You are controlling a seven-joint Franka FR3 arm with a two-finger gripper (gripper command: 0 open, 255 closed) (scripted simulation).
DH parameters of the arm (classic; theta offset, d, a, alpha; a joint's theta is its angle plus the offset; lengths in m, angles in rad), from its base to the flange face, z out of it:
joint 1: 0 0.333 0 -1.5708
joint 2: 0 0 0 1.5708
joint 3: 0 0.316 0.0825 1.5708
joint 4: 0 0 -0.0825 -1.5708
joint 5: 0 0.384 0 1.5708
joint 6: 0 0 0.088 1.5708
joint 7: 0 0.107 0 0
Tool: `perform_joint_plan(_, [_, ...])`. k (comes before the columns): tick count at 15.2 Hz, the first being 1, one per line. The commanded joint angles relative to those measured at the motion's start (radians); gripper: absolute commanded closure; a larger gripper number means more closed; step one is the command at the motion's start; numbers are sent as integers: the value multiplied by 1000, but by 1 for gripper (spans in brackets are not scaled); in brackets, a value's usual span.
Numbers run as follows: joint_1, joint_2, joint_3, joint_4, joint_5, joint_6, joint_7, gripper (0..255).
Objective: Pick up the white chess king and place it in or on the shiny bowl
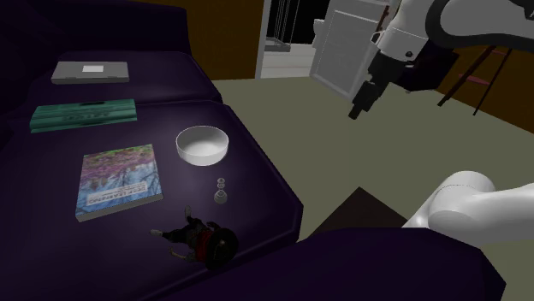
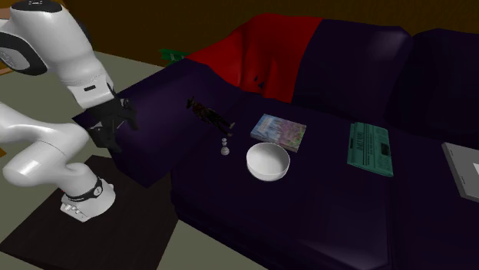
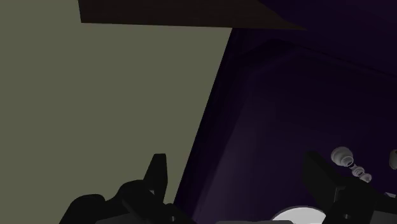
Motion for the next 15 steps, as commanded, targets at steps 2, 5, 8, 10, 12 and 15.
perform_joint_plan(2, [5,11,19,-12,13,26,21,0])
perform_joint_plan(5, [20,53,75,-41,49,107,83,0])
perform_joint_plan(8, [34,109,133,-57,81,189,144,0])
perform_joint_plan(10, [41,153,171,-60,98,245,185,0])
perform_joint_plan(12, [46,203,210,-57,112,301,226,0])
perform_joint_plan(15, [50,288,269,-43,123,383,290,0])
